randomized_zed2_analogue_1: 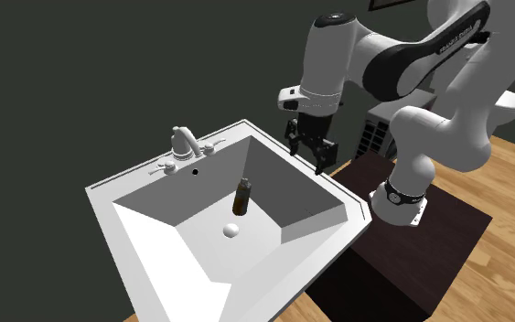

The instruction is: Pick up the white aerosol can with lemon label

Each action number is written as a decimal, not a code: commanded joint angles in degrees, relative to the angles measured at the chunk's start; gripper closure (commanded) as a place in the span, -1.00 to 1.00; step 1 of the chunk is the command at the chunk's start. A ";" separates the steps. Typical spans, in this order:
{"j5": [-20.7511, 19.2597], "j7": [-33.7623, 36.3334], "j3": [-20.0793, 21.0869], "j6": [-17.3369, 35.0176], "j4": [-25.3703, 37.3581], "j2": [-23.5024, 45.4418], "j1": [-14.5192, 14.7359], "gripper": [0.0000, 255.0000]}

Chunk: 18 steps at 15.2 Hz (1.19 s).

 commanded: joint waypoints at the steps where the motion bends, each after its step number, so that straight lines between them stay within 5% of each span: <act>1: -0.55 -2.23 -2.31 3.52 -0.31 2.93 -0.37 -1.00; 10: 3.29 -14.85 -13.14 17.35 3.86 20.92 0.48 -1.00; 18: 20.29 -33.20 -18.23 24.97 13.02 41.67 -0.12 -1.00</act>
